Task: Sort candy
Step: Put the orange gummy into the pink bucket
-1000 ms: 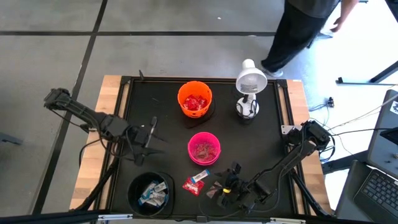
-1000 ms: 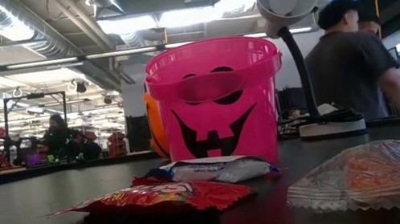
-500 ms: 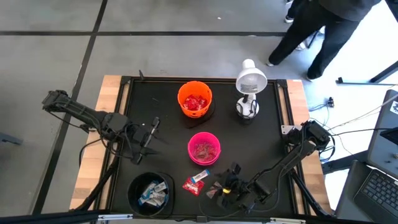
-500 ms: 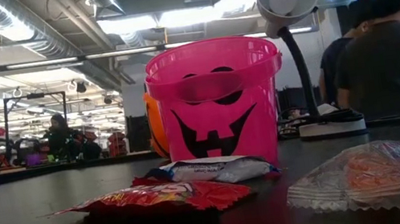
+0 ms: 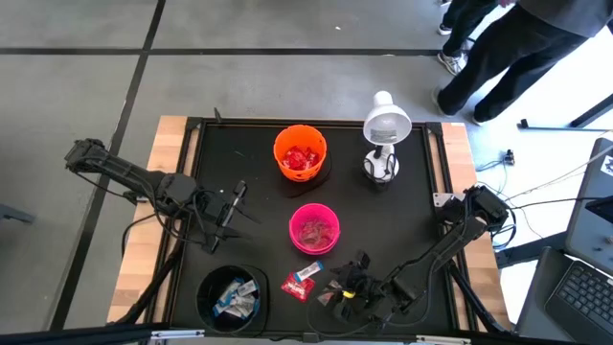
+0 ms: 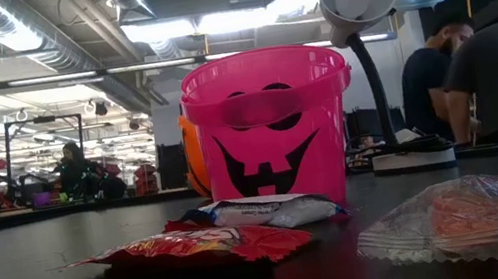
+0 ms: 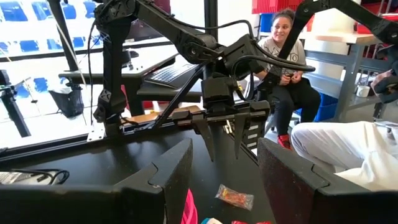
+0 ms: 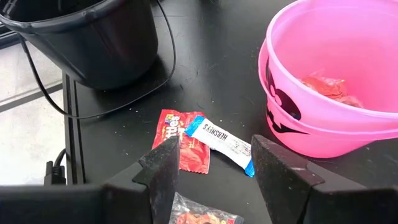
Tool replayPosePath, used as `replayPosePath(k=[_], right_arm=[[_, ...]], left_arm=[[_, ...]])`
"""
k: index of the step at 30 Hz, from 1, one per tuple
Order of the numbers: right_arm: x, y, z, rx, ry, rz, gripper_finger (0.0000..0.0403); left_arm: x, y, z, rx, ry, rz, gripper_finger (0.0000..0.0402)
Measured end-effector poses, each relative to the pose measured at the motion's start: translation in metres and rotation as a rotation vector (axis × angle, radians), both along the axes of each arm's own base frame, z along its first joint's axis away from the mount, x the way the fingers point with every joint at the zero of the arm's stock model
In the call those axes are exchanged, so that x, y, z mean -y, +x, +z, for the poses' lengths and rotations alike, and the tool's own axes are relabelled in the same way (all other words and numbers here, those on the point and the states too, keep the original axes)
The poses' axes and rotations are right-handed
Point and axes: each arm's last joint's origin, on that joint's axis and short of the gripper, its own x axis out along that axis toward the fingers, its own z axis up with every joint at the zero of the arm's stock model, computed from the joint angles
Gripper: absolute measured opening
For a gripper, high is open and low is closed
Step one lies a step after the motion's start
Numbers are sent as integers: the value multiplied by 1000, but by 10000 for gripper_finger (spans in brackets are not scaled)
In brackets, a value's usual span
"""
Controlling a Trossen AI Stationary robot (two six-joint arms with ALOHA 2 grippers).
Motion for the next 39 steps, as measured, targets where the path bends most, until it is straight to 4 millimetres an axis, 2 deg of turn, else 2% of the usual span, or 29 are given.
replayPosePath(k=[16, 24, 34, 39], right_arm=[[-2, 0, -3, -6, -20, 16, 197], [-10, 7, 5, 50, -23, 130, 197], [-13, 10, 9, 79, -70, 198, 197], [-14, 6, -2, 105, -68, 218, 197]], left_arm=[[2, 6, -6, -27, 9, 0, 172], [4, 6, 5, 78, -28, -80, 172], [4, 5, 9, 115, -39, -114, 172], [4, 5, 9, 103, -56, -105, 172]])
